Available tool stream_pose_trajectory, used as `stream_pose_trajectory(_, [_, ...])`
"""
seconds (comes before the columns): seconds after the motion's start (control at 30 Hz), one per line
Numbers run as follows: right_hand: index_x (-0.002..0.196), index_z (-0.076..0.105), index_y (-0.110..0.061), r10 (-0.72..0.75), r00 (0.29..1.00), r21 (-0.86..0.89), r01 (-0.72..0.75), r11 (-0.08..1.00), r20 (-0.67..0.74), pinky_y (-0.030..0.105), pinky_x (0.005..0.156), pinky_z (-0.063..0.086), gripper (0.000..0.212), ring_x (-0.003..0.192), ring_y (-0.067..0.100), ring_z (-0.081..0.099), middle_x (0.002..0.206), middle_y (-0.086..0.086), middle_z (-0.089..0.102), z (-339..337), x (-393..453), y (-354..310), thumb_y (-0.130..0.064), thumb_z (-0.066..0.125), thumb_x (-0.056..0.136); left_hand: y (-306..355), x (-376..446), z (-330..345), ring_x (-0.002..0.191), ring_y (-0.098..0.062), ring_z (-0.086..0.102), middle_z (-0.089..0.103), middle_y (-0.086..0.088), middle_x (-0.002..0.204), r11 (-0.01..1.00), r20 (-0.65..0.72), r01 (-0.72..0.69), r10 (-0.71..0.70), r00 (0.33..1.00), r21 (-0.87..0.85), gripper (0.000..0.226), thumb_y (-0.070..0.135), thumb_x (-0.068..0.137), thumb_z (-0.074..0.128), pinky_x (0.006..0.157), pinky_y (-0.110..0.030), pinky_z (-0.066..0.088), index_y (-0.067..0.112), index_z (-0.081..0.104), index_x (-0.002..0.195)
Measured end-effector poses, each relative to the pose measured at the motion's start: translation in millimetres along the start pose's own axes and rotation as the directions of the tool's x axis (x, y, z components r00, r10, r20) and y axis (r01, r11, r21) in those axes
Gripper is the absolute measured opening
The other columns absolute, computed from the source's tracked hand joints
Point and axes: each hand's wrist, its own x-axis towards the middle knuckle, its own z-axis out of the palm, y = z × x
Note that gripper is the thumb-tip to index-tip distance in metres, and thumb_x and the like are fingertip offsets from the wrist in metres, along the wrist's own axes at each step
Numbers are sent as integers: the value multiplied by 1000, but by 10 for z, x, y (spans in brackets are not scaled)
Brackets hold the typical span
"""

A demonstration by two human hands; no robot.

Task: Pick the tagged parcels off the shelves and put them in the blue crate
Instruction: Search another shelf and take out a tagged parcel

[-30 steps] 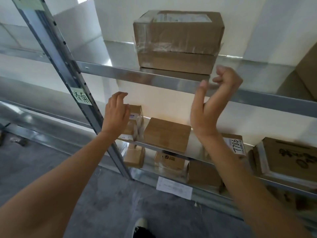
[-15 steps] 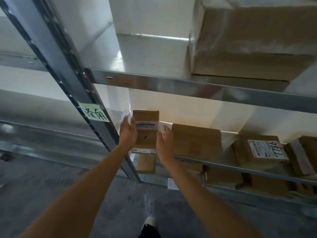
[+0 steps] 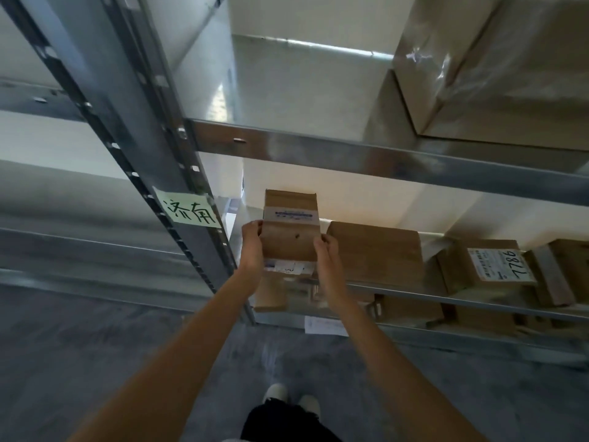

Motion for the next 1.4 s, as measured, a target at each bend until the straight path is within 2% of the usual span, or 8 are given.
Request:
stream_pose_trajectory(0.1, [120, 52, -25, -28, 999, 25, 29, 999, -17, 21, 69, 53, 34, 92, 8, 65, 104, -7, 65, -180, -22, -164, -48, 37, 100, 54, -69, -57, 67, -1, 69, 72, 15, 81, 997, 74, -80, 80, 994, -10, 37, 43, 101, 27, 47, -15, 50, 33, 62, 103])
stream_pose_trajectory(0.23, [105, 67, -23, -38, 999, 213, 38, 976, 0, 22, 78, 53, 40, 93, 9, 70, 98, -4, 75, -434, -86, -347, -49, 37, 99, 115, -131, -60, 106, -18, 59, 64, -6, 117, 993, 150, -114, 109, 983, 24, 49, 43, 103, 16, 102, -40, 42, 26, 57, 123])
stream_pose_trajectory(0.43, [131, 54, -14, -41, 998, 369, 21, 929, 48, 42, 100, 48, 78, 110, 23, 66, 119, 7, 69, -646, -134, -530, -69, 43, 77, 300, -294, -62, 105, -17, 56, 62, 1, 102, 984, 143, -165, 174, 974, -71, 38, 45, 103, 23, 108, -49, 27, 39, 60, 108])
stream_pose_trajectory(0.63, [109, 67, -25, -53, 996, 248, 32, 968, 77, 31, 90, 48, 46, 102, 14, 69, 107, -3, 74, -621, -169, -501, -55, 35, 98, 282, -404, -80, 102, -21, 60, 64, 3, 107, 973, 119, -221, 228, 966, -67, 38, 39, 102, 30, 79, -31, 49, 19, 54, 124])
stream_pose_trajectory(0.77, [119, 66, -15, -11, 998, 158, 1, 987, 60, 34, 98, 47, 45, 102, 16, 68, 107, 0, 74, -573, -152, -450, -46, 39, 100, 218, -425, -113, 82, -8, 66, 66, 8, 100, 983, 94, -180, 183, 979, -38, 40, 40, 102, 29, 50, -17, 52, 19, 57, 121])
stream_pose_trajectory(1.0, [118, 66, -13, 51, 995, 117, -61, 991, 88, 41, 104, 45, 43, 108, 19, 66, 109, 4, 73, -481, -176, -348, -43, 39, 101, 165, -449, -154, 91, -10, 60, 65, 12, 101, 986, 72, -156, 160, 985, -53, 28, 37, 101, 33, 62, -23, 47, 31, 59, 107])
stream_pose_trajectory(1.17, [118, 65, -18, 27, 992, 74, -36, 997, 123, 37, 102, 45, 37, 112, 20, 62, 114, 2, 70, -362, -144, -318, -40, 41, 101, 74, -380, -163, 63, -3, 69, 73, 12, 73, 993, 54, -94, 99, 994, -78, 28, 39, 99, 36, 46, -15, 50, 30, 63, 96])
stream_pose_trajectory(1.4, [107, 64, -32, 59, 984, -43, -52, 998, 169, 24, 78, 53, 33, 99, 7, 65, 110, -6, 69, -29, -47, -186, -45, 34, 101, -149, -150, -125, 57, -7, 69, 72, 6, 68, 1000, 38, -25, 25, 999, -3, 38, 41, 101, 31, 45, -16, 49, 25, 62, 87])
